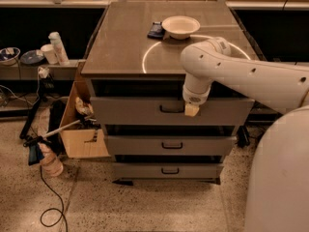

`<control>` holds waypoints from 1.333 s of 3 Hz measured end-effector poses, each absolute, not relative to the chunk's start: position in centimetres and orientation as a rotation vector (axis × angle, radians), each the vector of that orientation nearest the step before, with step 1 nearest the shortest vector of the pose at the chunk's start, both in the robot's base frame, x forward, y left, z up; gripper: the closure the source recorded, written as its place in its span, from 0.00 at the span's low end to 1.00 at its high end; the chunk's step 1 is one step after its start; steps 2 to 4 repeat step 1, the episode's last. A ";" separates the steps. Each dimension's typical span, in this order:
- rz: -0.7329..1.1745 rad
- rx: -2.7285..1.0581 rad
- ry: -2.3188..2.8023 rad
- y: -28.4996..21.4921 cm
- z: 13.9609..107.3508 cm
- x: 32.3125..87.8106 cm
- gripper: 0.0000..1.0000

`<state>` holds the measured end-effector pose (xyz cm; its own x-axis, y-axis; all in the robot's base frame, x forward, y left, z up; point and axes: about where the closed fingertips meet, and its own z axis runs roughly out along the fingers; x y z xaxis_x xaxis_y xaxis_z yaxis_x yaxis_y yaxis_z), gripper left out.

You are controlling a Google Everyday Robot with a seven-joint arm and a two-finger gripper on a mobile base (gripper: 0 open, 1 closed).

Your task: Close top drawer

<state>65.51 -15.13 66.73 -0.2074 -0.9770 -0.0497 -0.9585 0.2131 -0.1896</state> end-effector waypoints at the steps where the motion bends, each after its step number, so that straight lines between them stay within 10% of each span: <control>1: -0.175 -1.869 2.318 -15.1 66.7 65.5 0.62; 4: -0.175 -1.869 2.318 -15.1 66.7 65.5 0.62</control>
Offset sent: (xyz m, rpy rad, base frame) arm 0.0000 0.0000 0.0000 0.0000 0.0000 0.0000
